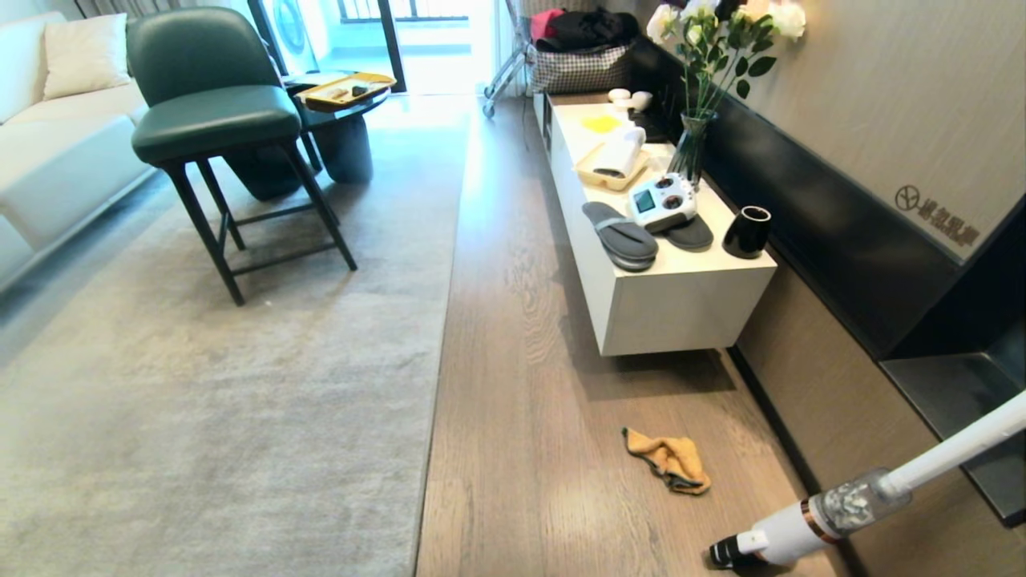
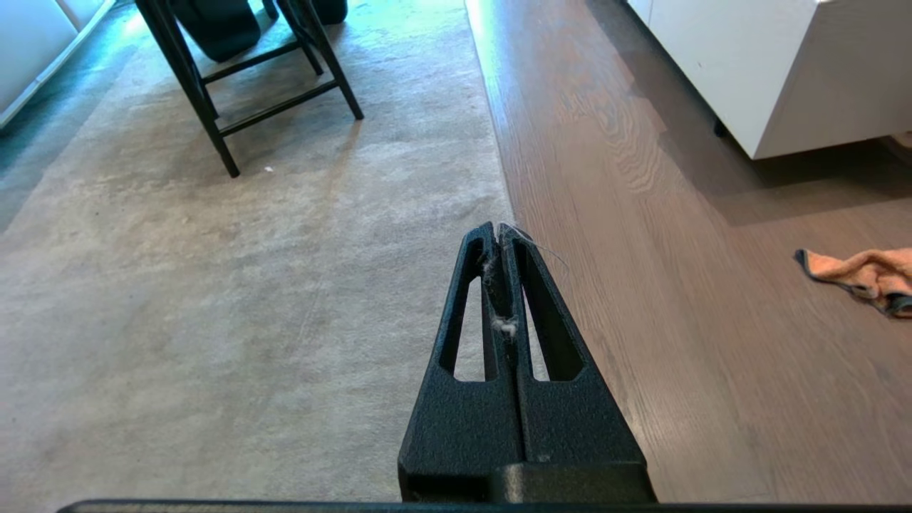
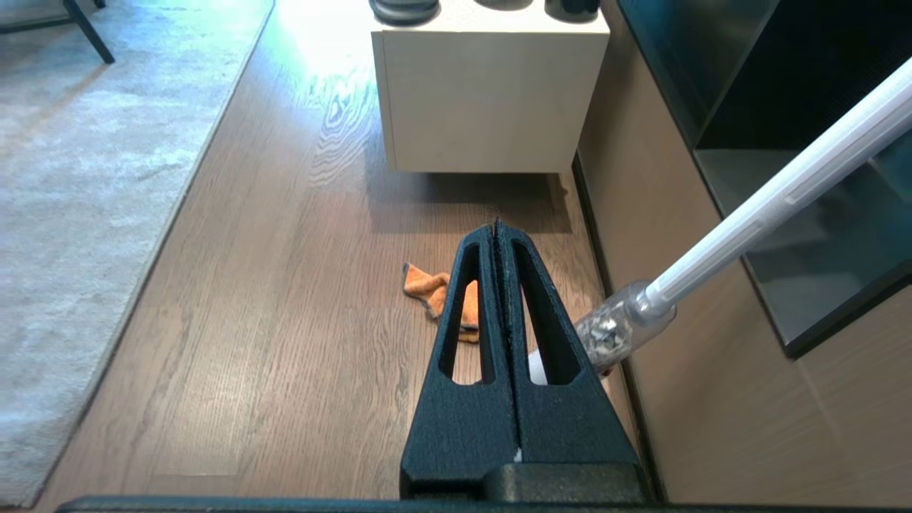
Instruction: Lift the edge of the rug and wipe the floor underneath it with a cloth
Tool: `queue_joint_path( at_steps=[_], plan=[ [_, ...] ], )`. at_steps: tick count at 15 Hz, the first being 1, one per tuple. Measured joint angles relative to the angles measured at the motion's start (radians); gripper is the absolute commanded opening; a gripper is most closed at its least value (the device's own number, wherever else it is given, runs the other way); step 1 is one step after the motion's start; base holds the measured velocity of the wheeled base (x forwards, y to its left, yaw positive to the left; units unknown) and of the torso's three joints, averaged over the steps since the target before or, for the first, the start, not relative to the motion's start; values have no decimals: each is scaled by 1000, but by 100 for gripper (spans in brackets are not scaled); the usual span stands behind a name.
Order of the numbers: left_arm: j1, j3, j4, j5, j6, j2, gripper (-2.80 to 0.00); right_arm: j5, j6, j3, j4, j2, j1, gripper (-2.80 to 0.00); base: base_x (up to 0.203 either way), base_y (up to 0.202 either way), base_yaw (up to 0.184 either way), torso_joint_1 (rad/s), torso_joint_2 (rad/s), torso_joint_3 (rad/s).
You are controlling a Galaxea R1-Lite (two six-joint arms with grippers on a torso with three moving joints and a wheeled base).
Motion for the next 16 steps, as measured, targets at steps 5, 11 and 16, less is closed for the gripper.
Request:
queue_joint_path(
  at_steps=[5, 11, 16],
  plan=[
    [-1, 0, 0, 0, 0, 0, -280, 0, 1, 0, 0, 0, 0, -280, 0, 0, 0, 12, -435, -414],
    [0, 0, 0, 0, 0, 0, -280, 0, 2, 0, 0, 0, 0, -280, 0, 0, 0, 95, -457, -373],
    [0, 0, 1, 0, 0, 0, -280, 0, 4, 0, 1, 0, 0, -280, 0, 0, 0, 144, -497, -359]
  ],
)
